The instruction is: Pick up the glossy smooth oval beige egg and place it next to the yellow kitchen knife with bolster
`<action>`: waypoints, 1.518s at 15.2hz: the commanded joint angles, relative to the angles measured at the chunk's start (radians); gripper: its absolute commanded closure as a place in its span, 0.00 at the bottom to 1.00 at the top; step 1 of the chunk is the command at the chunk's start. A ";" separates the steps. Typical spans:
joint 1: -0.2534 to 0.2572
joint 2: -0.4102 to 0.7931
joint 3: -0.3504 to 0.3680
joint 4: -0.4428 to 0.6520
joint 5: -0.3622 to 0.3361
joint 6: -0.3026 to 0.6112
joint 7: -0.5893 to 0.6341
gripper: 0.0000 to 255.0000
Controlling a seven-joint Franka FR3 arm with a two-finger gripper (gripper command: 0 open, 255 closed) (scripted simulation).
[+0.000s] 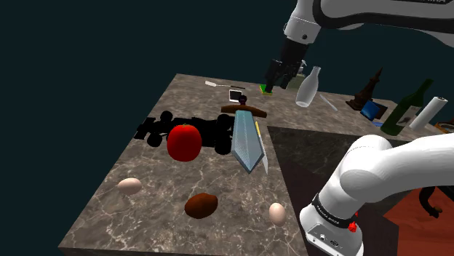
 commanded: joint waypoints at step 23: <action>0.068 0.484 0.521 0.146 0.055 0.300 0.603 0.00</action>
